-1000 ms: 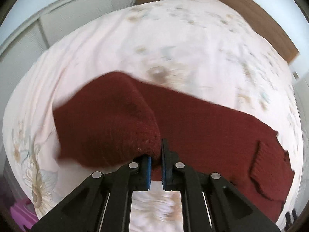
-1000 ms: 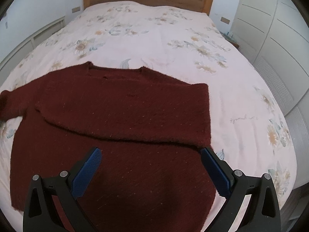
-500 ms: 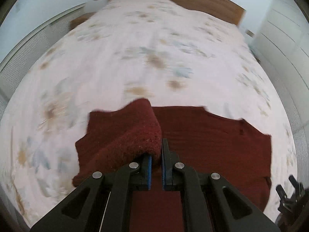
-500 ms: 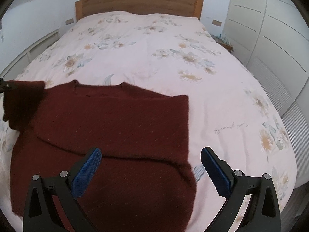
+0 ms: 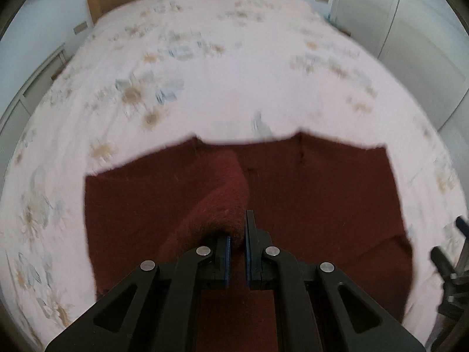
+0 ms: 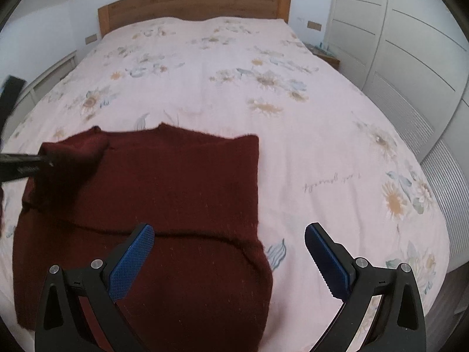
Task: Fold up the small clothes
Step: 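Fold the held side edge over toward the sweater middle, open left tool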
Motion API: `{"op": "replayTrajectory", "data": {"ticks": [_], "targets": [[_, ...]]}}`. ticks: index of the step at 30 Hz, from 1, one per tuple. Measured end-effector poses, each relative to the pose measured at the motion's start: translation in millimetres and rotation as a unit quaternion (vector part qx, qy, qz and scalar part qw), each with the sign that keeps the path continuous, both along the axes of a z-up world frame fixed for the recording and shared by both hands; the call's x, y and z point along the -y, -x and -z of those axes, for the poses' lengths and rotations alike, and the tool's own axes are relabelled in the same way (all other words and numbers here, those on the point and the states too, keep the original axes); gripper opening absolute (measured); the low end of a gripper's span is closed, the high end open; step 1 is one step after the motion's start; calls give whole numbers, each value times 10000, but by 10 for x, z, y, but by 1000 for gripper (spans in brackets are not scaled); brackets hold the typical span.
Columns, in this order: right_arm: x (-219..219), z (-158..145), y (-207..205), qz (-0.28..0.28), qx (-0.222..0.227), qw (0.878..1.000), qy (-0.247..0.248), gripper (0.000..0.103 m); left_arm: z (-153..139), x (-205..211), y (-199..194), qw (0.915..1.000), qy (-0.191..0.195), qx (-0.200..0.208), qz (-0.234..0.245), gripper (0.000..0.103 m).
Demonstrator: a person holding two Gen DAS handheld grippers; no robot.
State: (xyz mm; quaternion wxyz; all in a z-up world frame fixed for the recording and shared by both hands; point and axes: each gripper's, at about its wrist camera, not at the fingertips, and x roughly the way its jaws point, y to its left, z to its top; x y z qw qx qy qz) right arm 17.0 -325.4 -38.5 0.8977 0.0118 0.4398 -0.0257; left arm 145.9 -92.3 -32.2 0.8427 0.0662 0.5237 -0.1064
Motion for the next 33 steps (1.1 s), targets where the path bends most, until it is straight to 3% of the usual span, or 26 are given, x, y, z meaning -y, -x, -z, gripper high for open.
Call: {"op": "replayTrajectory", "data": {"ticks": [5, 9, 12, 14, 16, 21, 26, 29, 33], "targets": [[25, 94, 61, 27, -109, 9999, -41, 103, 430, 15, -37, 9985, -454, -287, -95, 8], [40, 125, 67, 76, -151, 9998, -75, 103, 515, -46, -40, 9979, -428, -474, -143, 13], [36, 128, 74, 96, -153, 9998, -118, 103, 485, -82, -22, 9974, -350, -607, -155, 39], [34, 120, 77, 83, -136, 9998, -132, 103, 461, -94, -9, 9974, -315, -637, -127, 50], [31, 114, 88, 82, -120, 9998, -122, 103, 454, -102, 6, 9969, -222, -755, -39, 72], [22, 128, 108, 98, -124, 9997, -182, 103, 425, -172, 100, 9970, -113, -751, 139, 102], [-38, 149, 127, -39, -218, 9997, -98, 103, 486, -356, 303, 9946, 53, -999, 273, 102], [-58, 130, 124, -71, -207, 9997, -57, 103, 469, -480, 452, 9939, -354, -897, 526, 102], [-103, 100, 100, -81, -188, 9998, -84, 103, 365, -799, 540, 9938, -653, -807, 407, 102]]}}
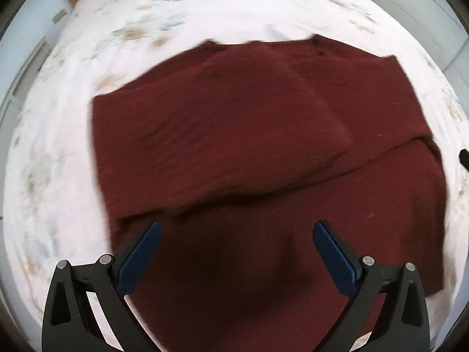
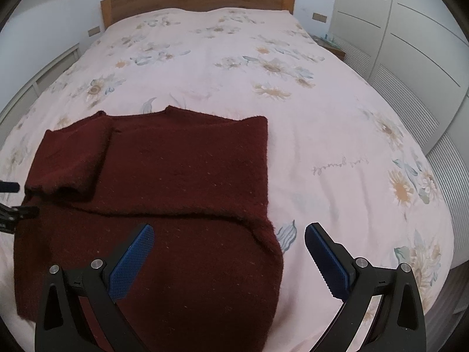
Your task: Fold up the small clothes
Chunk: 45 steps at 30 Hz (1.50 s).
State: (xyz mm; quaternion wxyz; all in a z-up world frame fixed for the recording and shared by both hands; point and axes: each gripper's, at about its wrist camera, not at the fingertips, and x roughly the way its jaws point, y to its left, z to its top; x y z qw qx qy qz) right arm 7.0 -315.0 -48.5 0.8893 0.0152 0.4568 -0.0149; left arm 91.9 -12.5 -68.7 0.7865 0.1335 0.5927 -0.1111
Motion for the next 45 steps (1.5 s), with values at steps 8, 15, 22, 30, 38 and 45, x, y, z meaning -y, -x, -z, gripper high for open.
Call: {"op": "replayTrajectory", "data": {"ticks": [8, 15, 22, 30, 38, 45], "targets": [[-288, 2, -53, -384, -80, 9992, 89, 103, -17, -622, -153, 9990, -210, 290, -283, 102], [-500, 79, -85, -566, -242, 9979, 208, 103, 276, -846, -349, 9961, -442, 410, -643, 99], [-744, 135, -162, -835, -396, 9950, 366, 103, 450, -879, -555, 9959, -109, 187, -876, 40], [-1134, 52, -301, -1259, -338, 9900, 546, 103, 416, -849, -629, 9964, 118, 306, -784, 12], [-1996, -162, -539, -2322, -81, 9704, 654, 103, 456, -1059, -695, 9945, 432, 147, -945, 12], [-2902, 145, -723, -3489, -370, 9322, 893, 102, 484, -1098, -715, 9944, 430, 115, -958, 12]]}}
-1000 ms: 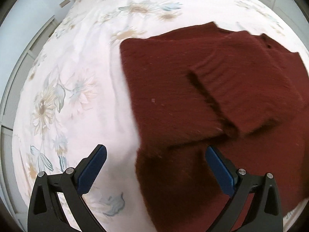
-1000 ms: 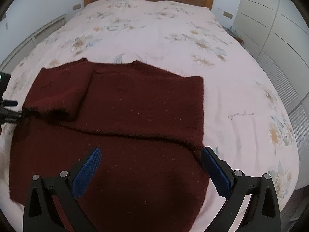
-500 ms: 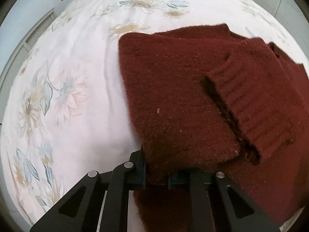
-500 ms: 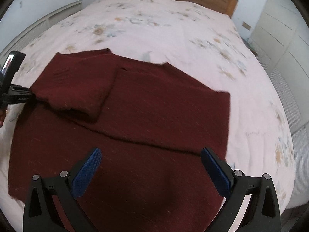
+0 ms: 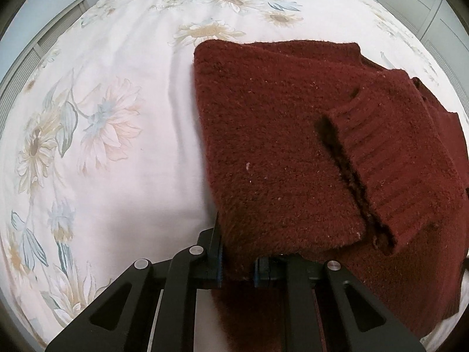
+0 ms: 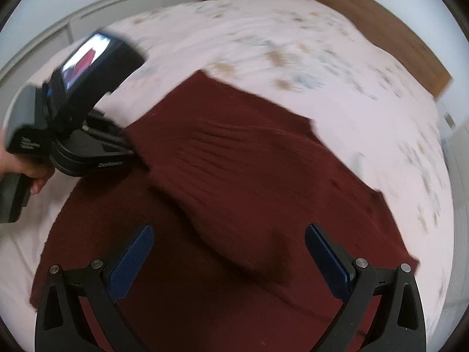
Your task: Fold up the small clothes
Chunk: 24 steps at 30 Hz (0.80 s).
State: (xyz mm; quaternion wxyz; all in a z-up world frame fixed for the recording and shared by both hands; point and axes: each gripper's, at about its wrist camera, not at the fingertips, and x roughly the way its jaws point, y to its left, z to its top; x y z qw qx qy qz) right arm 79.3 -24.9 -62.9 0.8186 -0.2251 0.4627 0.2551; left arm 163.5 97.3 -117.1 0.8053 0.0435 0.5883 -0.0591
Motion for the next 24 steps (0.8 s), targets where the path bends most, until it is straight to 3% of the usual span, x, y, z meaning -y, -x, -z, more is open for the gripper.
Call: {"op": "replayTrajectory", "data": {"ticks": [6, 9, 11, 14, 24], "targets": [[-254, 291, -186, -107, -307, 9993, 195, 102, -49, -35, 74, 10000, -6, 24, 15, 12], [-187, 298, -259, 20, -459, 9989, -15, 86, -40, -43, 102, 10000, 22, 23, 23, 12], [-109, 276, -304, 107, -586, 9981, -186, 41, -39, -53, 107, 10000, 53, 12, 19, 12], [55, 213, -353, 306, -811, 9946, -579, 13, -31, -74, 111, 10000, 44, 12, 36, 12], [755, -360, -432, 1350, -166, 9798, -1463, 10, -40, -57, 168, 10000, 8, 64, 11, 12]]}}
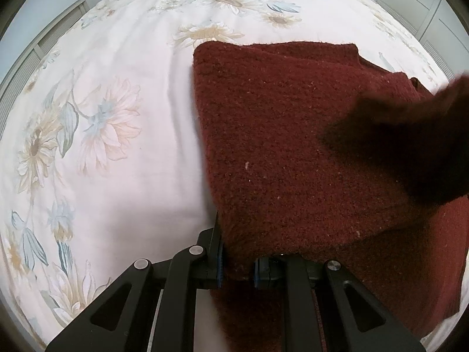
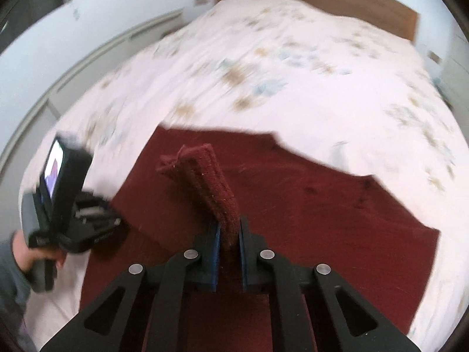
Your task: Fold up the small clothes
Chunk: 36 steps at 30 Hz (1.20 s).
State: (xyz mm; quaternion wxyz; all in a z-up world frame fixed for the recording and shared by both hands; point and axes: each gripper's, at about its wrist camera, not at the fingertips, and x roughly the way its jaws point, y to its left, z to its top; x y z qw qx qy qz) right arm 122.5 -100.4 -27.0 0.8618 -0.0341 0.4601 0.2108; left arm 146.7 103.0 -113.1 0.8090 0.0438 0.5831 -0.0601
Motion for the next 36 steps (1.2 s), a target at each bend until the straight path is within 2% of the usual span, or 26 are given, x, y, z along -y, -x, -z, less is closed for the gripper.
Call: {"op": "replayTrajectory", "data": {"ticks": [5, 10, 12, 17, 23, 26, 35, 36], "targets": [[507, -158, -35, 807, 196, 9964, -169, 10, -45, 35, 44, 10000, -36, 76, -7, 12], [1068, -105, -9, 1486, 132, 9885, -268, 9, -111, 76, 80, 9998, -88, 176, 30, 12], [1231, -8, 36, 1717, 44, 9848, -257, 9, -130, 84, 88, 9998, -91, 194, 27, 12], [1495, 526, 116, 2136, -527, 9748, -371, 9, -112, 108, 118, 9998, -87, 170, -6, 12], [1660, 897, 158, 2352, -850, 9676, -359, 9, -12, 133, 119, 9997, -249, 82, 22, 12], [1672, 913, 212, 2452, -919, 9644, -376, 9, 6, 132, 111, 9997, -255, 62, -1, 12], [1649, 973, 173, 2277, -982, 9687, -153, 11, 61, 141, 79, 9995, -285, 122, -87, 15], [1652, 964, 186, 2263, -976, 9690, -147, 14, 76, 148, 100, 9994, -292, 137, -87, 16]]}}
